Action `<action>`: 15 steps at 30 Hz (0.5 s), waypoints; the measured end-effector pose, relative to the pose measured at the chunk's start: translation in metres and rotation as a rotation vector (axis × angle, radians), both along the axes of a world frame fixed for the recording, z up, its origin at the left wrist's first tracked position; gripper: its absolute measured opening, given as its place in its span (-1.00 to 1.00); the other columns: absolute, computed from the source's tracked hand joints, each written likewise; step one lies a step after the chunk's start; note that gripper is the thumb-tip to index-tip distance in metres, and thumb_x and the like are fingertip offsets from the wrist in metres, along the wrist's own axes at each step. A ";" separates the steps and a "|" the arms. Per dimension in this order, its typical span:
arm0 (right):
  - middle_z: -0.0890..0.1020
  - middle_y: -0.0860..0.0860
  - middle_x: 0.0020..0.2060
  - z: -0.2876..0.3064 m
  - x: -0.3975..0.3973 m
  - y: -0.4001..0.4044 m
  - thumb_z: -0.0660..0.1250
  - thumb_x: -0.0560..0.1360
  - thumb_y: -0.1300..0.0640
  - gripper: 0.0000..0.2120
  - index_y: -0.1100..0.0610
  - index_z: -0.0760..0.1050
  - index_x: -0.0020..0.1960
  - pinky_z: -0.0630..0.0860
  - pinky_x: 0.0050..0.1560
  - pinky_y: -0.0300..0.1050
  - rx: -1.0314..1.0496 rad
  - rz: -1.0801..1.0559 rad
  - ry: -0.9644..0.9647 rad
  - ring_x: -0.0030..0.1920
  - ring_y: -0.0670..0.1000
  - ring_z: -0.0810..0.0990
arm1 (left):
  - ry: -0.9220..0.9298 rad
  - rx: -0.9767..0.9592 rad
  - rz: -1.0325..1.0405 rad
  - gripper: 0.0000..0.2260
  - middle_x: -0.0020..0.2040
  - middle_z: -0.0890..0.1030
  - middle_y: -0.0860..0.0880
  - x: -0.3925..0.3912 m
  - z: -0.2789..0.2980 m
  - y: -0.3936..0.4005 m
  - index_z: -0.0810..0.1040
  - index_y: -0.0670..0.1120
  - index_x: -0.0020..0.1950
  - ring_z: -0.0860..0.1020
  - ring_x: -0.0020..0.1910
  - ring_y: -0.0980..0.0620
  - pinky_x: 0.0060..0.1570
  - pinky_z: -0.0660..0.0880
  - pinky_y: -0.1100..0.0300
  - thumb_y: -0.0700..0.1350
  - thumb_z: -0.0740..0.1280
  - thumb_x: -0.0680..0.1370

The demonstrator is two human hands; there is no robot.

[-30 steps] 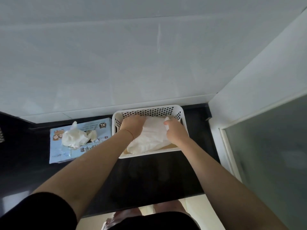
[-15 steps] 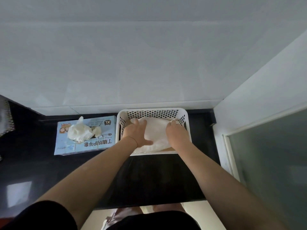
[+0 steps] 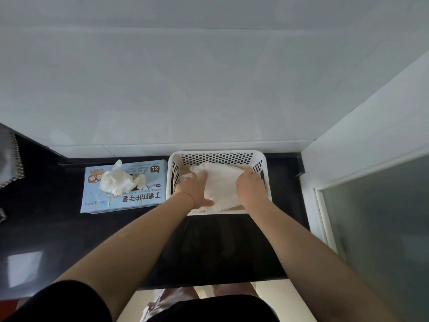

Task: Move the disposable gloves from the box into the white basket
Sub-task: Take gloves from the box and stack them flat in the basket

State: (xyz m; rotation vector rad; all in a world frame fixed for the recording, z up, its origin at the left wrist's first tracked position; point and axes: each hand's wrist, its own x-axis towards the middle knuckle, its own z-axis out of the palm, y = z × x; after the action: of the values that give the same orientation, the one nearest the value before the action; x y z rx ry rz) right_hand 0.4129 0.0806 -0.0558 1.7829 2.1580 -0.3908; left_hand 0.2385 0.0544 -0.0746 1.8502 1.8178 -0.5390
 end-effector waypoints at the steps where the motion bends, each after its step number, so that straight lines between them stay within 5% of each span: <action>1: 0.45 0.27 0.20 0.001 -0.001 0.001 0.00 0.64 0.29 -0.71 0.37 0.33 0.28 0.40 0.10 0.01 0.011 -0.008 -0.005 0.19 0.23 0.48 | -0.031 -0.004 -0.001 -0.15 0.45 0.21 -0.29 -0.002 0.002 0.001 0.04 -0.04 0.54 0.37 0.32 -0.31 0.14 0.51 -0.11 0.29 0.37 0.44; 4: 0.46 0.23 0.21 0.014 -0.015 0.002 0.17 0.60 0.28 -0.68 0.32 0.35 0.34 0.54 0.02 -0.08 0.074 -0.005 -0.003 0.10 0.13 0.58 | -0.123 0.110 0.017 -0.48 0.38 0.35 -0.17 -0.009 0.022 0.003 0.27 -0.06 0.45 0.52 0.16 -0.19 0.01 0.54 -0.02 0.15 0.26 0.57; 7: 0.45 0.18 0.18 0.035 -0.045 0.005 0.21 0.56 0.33 -0.69 0.25 0.37 0.30 0.46 -0.23 -0.06 0.116 0.031 0.099 -0.02 0.14 0.60 | -0.208 0.343 0.140 -0.78 0.10 0.53 -0.06 -0.025 0.049 0.004 0.54 -0.08 0.11 0.57 -0.04 -0.12 -0.19 0.45 0.12 -0.01 0.18 0.60; 10: 0.50 0.11 0.06 0.053 -0.090 0.004 0.21 0.55 0.30 -0.81 0.21 0.44 0.15 0.37 -0.27 -0.07 0.145 0.106 0.299 -0.13 0.13 0.59 | -0.214 0.500 0.247 -0.80 -0.12 0.54 -0.02 -0.057 0.071 0.002 0.53 -0.10 -0.09 0.56 -0.18 -0.10 -0.32 0.30 0.15 -0.02 0.20 0.58; 15: 0.57 0.02 -0.14 0.068 -0.173 -0.012 0.28 0.54 0.15 -0.92 0.15 0.52 -0.06 0.43 -0.21 -0.10 0.025 0.074 0.635 -0.17 0.04 0.55 | -0.176 0.645 0.392 -0.85 -0.07 0.53 -0.05 -0.138 0.085 -0.015 0.57 -0.11 -0.02 0.51 -0.10 -0.08 -0.20 0.46 0.09 -0.08 0.25 0.55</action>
State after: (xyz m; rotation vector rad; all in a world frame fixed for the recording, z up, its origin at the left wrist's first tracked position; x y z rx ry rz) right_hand 0.2395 0.0687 0.0121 1.7436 2.6301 -1.0304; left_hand 0.1000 0.0390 0.0102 1.7465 2.3154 0.3867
